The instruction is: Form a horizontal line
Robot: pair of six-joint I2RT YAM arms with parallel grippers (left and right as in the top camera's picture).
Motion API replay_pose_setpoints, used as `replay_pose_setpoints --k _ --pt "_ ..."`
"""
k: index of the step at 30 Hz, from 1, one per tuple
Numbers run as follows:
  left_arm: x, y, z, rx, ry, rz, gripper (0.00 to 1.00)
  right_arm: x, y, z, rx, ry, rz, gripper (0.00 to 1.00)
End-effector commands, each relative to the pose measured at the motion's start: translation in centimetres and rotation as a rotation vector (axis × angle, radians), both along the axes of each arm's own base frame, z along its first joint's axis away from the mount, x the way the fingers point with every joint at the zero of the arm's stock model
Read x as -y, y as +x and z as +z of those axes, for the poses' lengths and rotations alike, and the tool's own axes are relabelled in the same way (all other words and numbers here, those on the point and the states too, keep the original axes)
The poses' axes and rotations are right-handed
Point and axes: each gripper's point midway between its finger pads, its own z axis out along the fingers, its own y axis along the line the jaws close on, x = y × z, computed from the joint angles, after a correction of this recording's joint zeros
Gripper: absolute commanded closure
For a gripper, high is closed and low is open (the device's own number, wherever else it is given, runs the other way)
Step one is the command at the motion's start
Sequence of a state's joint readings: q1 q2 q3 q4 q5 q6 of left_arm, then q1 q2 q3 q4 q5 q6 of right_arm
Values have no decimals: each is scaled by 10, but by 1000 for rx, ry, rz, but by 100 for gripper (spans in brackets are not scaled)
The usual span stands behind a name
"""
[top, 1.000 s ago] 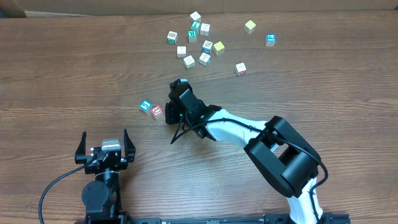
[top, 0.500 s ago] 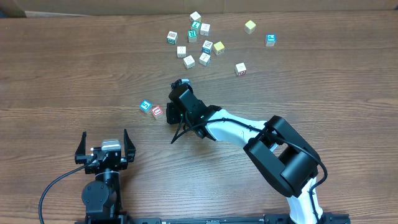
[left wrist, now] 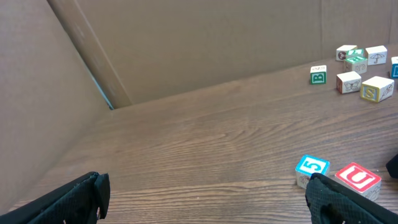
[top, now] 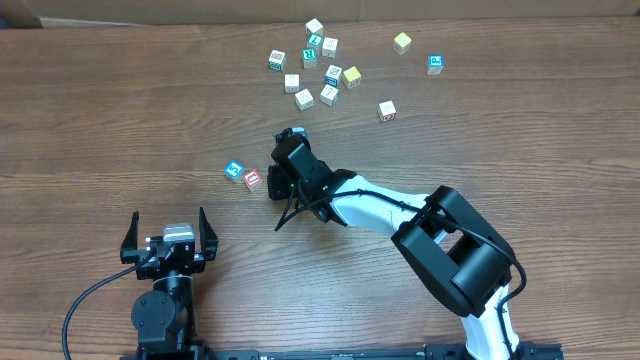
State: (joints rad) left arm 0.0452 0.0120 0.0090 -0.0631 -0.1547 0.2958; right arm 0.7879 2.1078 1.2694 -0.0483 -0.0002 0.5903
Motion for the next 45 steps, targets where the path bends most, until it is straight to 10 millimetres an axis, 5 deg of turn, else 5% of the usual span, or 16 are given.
replay_pose_setpoints --k 1,23,45 --pt "0 0 -1 -2 19 1 1 -1 -2 -5 -24 13 -20 96" --pt "0 0 -1 -2 19 1 0 -31 -30 -8 -140 149 150 96" --pt "0 0 -1 -2 19 1 0 -35 -9 5 -18 162 126 95"
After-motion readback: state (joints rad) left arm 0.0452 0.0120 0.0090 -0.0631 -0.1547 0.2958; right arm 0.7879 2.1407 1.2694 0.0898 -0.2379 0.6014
